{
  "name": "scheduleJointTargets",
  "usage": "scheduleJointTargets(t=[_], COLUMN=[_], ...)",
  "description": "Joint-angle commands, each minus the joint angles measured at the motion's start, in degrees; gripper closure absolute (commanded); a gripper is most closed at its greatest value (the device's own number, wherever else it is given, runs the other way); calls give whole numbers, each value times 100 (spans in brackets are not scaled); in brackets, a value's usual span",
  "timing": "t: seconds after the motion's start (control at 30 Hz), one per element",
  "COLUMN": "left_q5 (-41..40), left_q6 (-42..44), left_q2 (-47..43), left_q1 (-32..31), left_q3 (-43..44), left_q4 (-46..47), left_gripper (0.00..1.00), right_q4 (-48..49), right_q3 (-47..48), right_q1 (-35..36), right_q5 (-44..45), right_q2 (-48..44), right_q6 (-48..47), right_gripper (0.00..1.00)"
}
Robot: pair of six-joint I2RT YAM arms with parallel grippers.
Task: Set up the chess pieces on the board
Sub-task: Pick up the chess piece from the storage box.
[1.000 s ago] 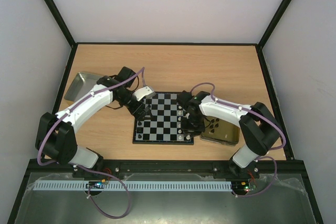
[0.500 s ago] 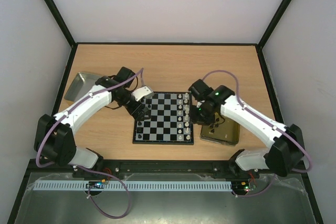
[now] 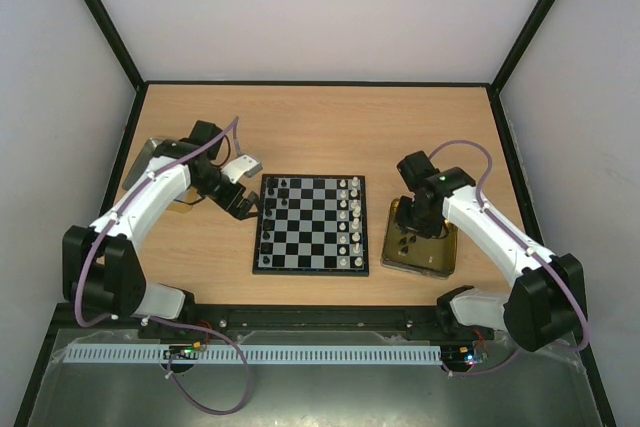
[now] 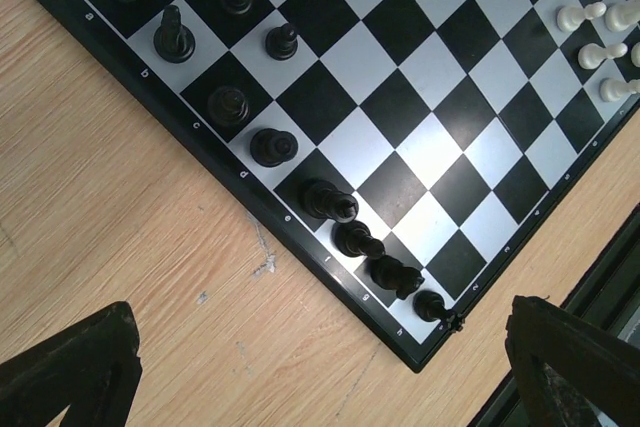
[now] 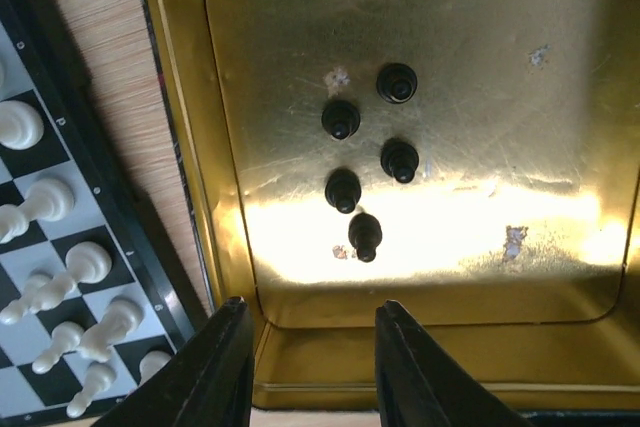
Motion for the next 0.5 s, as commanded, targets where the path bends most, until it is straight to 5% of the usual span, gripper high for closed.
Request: scheduleJointTargets(t=[0.0,0.27,0.47], left_q5=[148,162,91], left_q6=[-85,-329,-450], left_q2=[-216,-699,-698], left_q1=[9,36,92], left_q3=[170,168,170], left_q4=[-265,-132,-69], left_gripper=[1,1,1], right_q4=[446,946,996], right_q3=[-318,-1148,-860], right_q1=[-39,-39,-39], right_q5=[210,103,497], right_q2=[-39,-159,28], right_q6=[359,771,414], right_gripper=[69,70,71])
